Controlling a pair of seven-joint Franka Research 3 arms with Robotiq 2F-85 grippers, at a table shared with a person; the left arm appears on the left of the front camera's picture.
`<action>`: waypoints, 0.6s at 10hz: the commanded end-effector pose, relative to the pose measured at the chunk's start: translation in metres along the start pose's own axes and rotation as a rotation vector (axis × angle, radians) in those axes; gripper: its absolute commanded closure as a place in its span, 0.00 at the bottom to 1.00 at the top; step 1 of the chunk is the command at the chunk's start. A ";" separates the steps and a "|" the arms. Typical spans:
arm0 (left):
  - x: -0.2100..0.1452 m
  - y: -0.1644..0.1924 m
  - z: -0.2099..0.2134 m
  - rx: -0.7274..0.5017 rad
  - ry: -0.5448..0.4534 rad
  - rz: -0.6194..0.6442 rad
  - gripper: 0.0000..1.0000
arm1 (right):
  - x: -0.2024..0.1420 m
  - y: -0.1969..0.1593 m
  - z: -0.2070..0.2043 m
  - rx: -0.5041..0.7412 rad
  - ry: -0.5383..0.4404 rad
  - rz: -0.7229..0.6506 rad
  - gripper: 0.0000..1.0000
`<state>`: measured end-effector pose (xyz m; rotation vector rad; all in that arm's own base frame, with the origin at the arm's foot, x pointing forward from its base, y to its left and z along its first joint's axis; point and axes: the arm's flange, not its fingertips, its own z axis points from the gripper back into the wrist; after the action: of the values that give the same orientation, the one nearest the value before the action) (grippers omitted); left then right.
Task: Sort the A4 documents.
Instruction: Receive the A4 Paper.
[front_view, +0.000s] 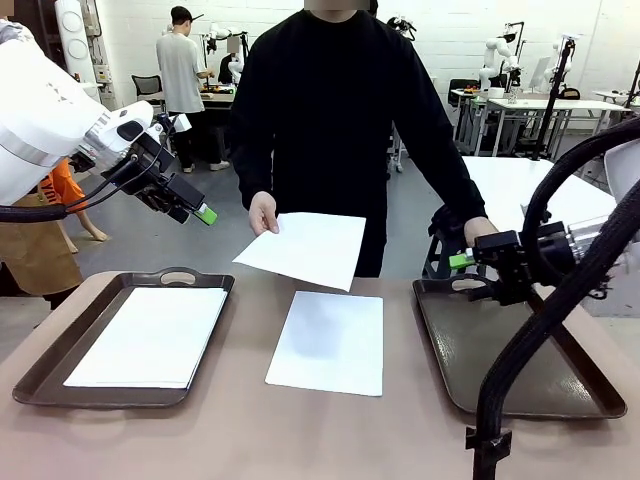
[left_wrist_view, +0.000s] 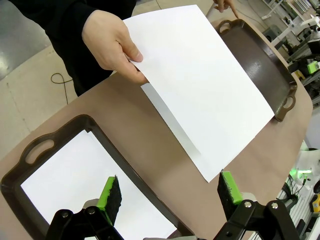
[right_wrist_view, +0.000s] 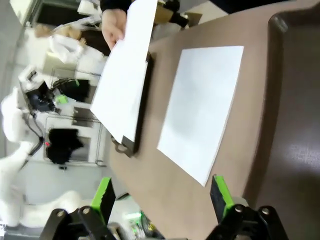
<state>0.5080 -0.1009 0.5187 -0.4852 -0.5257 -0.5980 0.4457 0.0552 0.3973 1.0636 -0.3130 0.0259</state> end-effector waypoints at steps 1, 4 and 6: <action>0.000 0.000 0.001 0.007 -0.007 0.000 0.00 | 0.008 0.001 -0.026 0.116 -0.036 -0.109 0.00; 0.000 0.000 0.001 0.007 -0.007 0.000 0.00 | 0.015 -0.010 -0.075 0.273 -0.023 -0.222 0.00; 0.000 0.000 0.001 0.007 -0.007 0.000 0.00 | 0.018 -0.008 -0.106 0.304 -0.018 -0.244 0.00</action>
<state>0.5080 -0.1011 0.5188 -0.4851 -0.5257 -0.5983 0.4776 0.1283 0.3504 1.3708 -0.1871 -0.1487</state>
